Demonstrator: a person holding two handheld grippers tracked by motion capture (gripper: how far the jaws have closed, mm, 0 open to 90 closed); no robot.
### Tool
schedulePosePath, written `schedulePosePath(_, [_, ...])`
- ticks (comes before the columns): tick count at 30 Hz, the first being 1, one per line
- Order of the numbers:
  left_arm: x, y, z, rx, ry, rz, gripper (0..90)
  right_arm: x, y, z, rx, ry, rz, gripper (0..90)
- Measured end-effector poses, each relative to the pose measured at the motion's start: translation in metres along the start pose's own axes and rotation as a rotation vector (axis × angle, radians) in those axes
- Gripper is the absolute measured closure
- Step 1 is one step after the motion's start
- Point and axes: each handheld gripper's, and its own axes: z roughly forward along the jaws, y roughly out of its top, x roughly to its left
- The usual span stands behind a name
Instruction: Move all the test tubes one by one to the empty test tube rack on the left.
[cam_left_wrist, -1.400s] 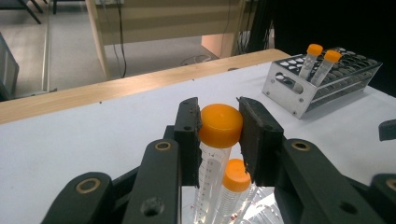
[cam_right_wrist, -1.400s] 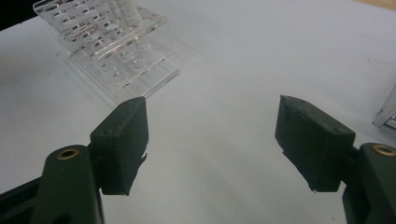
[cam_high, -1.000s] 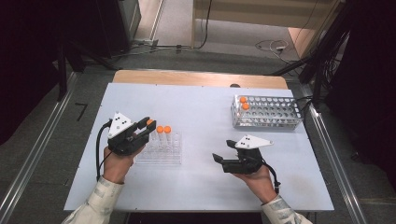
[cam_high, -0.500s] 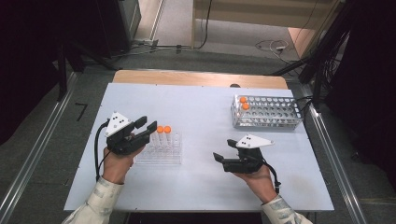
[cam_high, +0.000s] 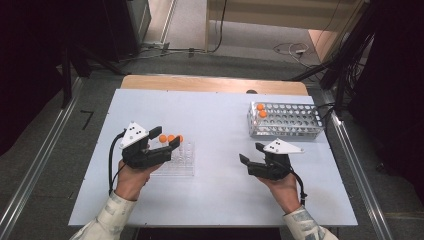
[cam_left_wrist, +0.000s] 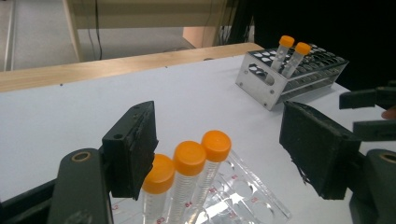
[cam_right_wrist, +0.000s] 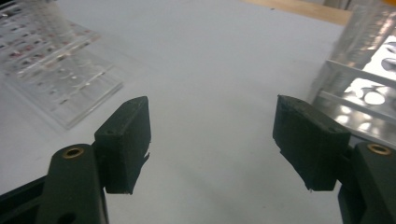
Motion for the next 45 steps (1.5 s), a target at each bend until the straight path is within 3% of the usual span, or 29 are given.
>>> schedulePosePath(9, [-0.018,-0.001,0.003,-0.004,-0.045,0.037,25.8,-0.017,0.003,0.004,-0.029,-0.116,0.038,30.9])
schedulePosePath(13, [-0.027,-0.002,0.005,0.001,-0.071,0.058,25.3,-0.024,0.008,0.007,-0.043,-0.142,0.062,33.8])
schedulePosePath(17, [-0.034,-0.003,0.007,0.008,-0.085,0.071,25.3,-0.029,0.012,0.012,-0.059,-0.16,0.077,42.4])
schedulePosePath(23, [-0.041,-0.004,0.009,0.013,-0.109,0.083,25.3,-0.039,0.018,0.02,-0.067,-0.228,0.101,48.5])
schedulePosePath(31, [-0.043,-0.005,0.01,0.02,-0.117,0.084,25.4,-0.051,0.023,0.037,-0.073,-0.27,0.147,52.1])
schedulePosePath(45, [-0.045,-0.004,0.01,0.01,-0.129,0.085,25.5,-0.062,0.038,0.052,-0.046,-0.307,0.149,59.7])
